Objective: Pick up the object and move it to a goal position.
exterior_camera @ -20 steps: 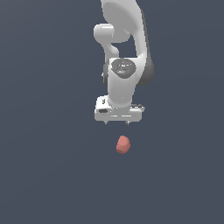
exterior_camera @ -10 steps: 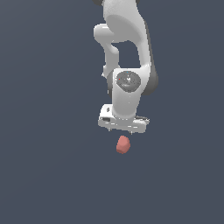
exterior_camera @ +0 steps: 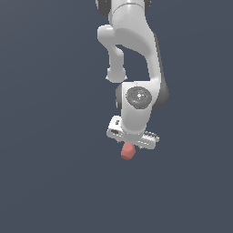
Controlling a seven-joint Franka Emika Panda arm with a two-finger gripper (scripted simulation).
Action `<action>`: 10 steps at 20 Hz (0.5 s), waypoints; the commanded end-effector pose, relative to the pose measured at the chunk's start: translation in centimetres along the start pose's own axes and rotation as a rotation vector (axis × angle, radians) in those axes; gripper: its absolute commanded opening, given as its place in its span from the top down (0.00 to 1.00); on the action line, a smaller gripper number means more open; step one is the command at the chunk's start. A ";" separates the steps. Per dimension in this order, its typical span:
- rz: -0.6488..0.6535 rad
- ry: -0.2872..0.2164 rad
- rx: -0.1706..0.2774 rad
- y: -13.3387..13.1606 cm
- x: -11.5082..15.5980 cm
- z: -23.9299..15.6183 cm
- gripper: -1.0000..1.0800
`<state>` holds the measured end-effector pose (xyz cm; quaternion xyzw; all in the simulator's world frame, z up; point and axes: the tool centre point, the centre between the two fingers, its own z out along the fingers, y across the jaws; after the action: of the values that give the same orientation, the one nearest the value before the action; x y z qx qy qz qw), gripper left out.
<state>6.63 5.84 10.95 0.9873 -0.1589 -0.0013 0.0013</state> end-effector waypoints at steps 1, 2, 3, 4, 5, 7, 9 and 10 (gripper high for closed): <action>0.021 0.002 0.002 -0.3 0.3 0.3 0.04; 0.025 0.002 0.003 -0.4 0.3 0.4 0.04; 0.029 0.002 0.003 -0.5 0.4 0.4 0.04; 0.031 0.002 0.003 -0.5 0.4 0.5 0.04; 0.031 0.002 0.003 -0.5 0.4 0.5 0.04; 0.027 0.001 0.003 -0.5 0.3 0.5 0.04; 0.027 0.001 0.003 -0.4 0.3 0.8 0.04; 0.027 0.001 0.003 -0.5 0.3 1.1 0.04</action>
<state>7.11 6.18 10.19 0.9851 -0.1721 0.0002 0.0000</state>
